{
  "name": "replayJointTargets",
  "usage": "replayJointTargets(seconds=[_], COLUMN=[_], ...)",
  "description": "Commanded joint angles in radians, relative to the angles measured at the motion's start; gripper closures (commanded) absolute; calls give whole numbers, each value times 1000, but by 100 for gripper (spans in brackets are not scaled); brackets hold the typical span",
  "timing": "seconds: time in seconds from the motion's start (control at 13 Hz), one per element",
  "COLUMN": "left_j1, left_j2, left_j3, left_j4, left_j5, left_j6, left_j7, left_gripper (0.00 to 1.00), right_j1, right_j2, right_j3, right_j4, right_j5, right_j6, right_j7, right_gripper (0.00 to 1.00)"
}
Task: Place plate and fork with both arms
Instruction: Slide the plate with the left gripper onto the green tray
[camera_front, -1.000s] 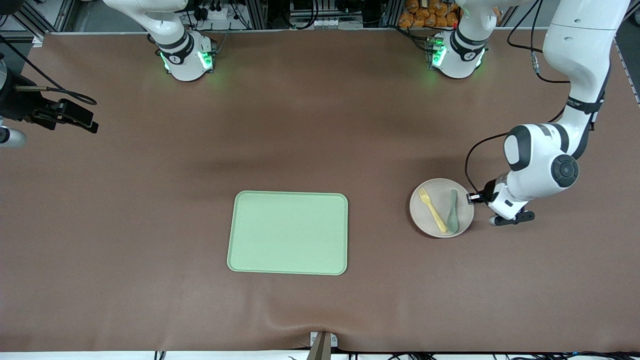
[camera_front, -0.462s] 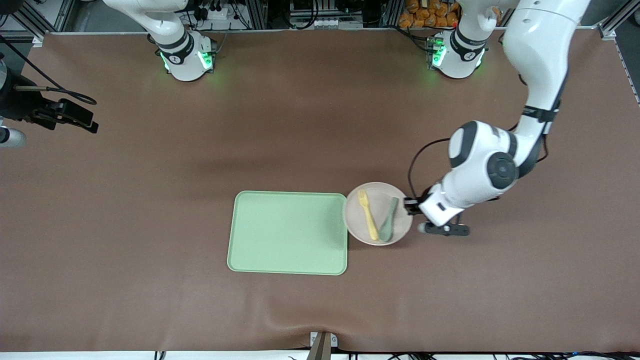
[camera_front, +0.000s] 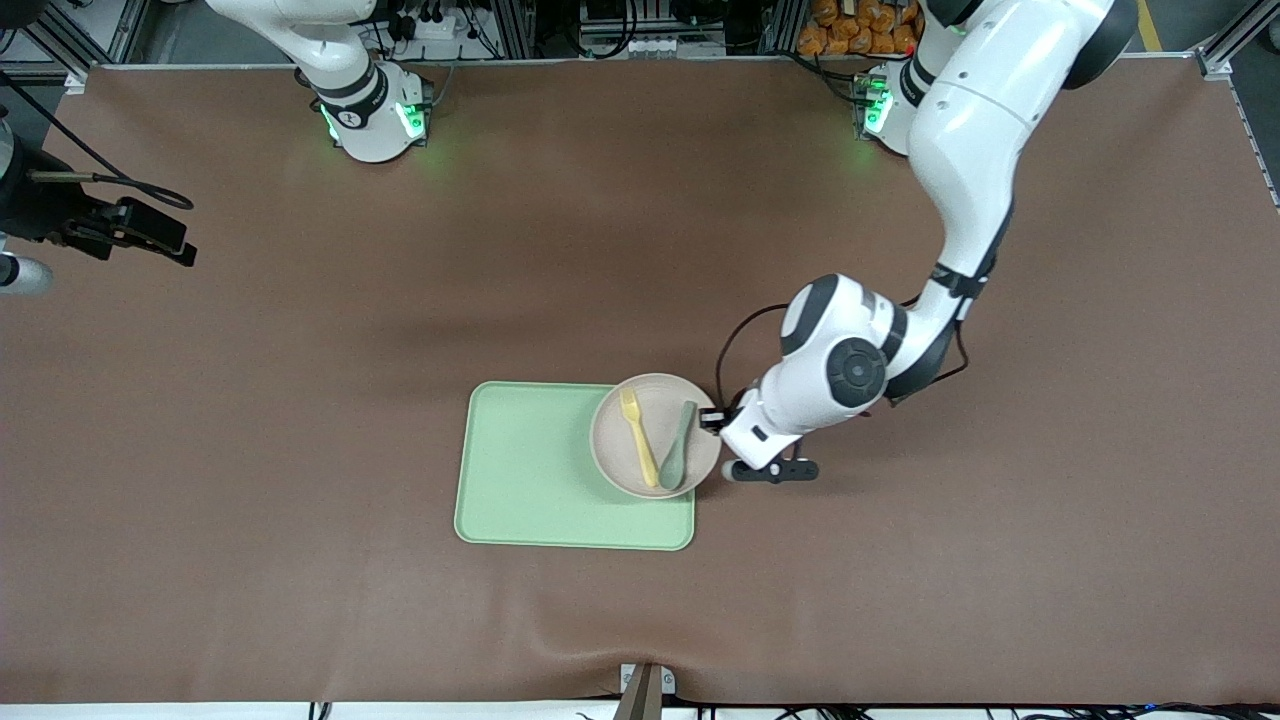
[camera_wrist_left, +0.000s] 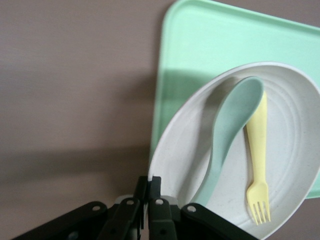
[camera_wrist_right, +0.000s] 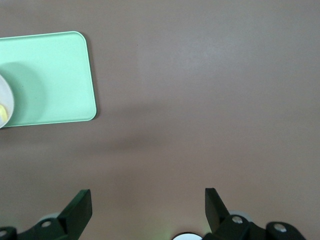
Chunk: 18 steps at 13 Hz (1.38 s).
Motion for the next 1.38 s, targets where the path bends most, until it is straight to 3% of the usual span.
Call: replayJointTargets(seconds=[0.0,0.62,0.92,1.0,1.08,1.15,1.31], left_j1=[-40,-101,-103,-100,-100,-100,-92], left_j2=[60,161,163,160,155,149,122], left_j3=[7,13,13,13,15,15,15], left_j4=[106,152,151,149,146,143,143], left_j5=[-54,-54,-54,-52,-52,-48,-48], left_j6=[-30,65,81,81,81,81,64], left_j7=[-40,-83,-80,-81,-81,-83,-86], left_gripper=[100,100,100,89,51,1,0], right_j1=[-1,0,0,0,3,5,14], right_j2=[-4,-4,-2,-1,-1,-1,-1], right_j3=[0,0,0,0,0,1,3], right_j4=[7,7,9,9,9,9,9], right_j5=[10,10,10,10,10,10,8], right_j6=[-12,-10,-6,-6,-1,-1,-1], right_j7=[2,2,2,-2,0,-2,-2], right_gripper=[0,0,0,0,0,0,0])
